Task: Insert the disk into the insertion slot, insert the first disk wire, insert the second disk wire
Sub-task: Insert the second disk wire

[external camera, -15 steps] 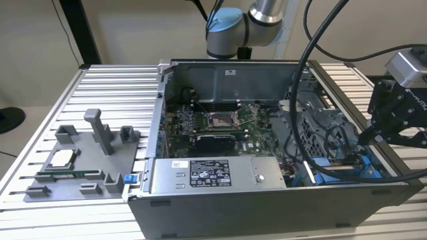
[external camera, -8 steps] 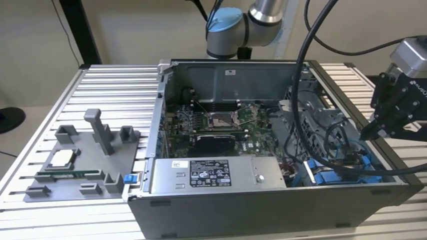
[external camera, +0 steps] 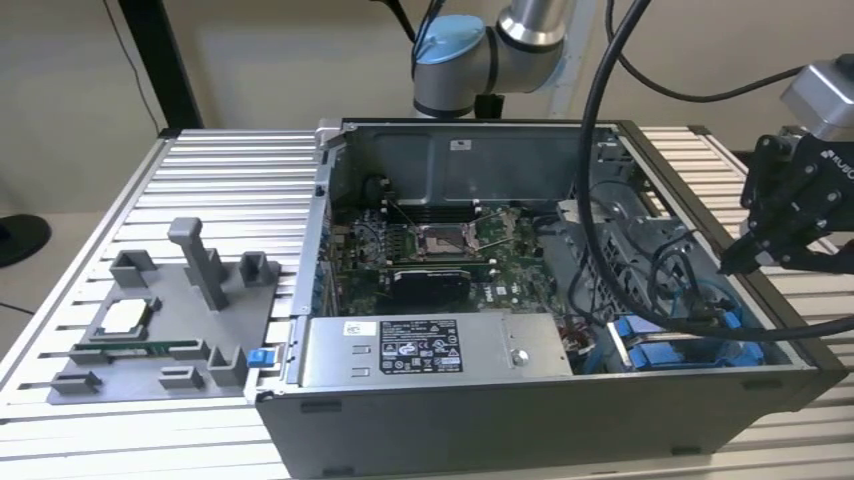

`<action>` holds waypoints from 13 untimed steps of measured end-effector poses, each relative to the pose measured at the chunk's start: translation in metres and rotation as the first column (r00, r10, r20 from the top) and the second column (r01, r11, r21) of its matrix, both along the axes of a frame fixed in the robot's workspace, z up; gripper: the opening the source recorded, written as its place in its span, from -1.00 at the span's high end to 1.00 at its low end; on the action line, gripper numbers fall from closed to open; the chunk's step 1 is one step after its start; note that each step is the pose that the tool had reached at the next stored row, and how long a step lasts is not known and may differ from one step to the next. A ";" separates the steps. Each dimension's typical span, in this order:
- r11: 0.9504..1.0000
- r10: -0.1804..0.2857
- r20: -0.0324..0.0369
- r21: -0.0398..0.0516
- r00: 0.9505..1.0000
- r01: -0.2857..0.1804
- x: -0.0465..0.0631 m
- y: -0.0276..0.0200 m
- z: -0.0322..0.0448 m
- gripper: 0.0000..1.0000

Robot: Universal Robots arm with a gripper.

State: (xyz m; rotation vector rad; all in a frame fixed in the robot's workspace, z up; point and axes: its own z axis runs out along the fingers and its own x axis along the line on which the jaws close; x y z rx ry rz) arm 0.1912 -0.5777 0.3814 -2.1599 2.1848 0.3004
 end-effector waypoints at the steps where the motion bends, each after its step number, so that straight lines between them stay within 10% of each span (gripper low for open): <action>1: 1.000 0.000 0.000 0.000 1.000 0.000 -0.001 0.0000 0.0008 1.00; 13: 1.000 0.000 0.006 0.000 1.000 0.000 -0.016 0.0000 0.0060 1.00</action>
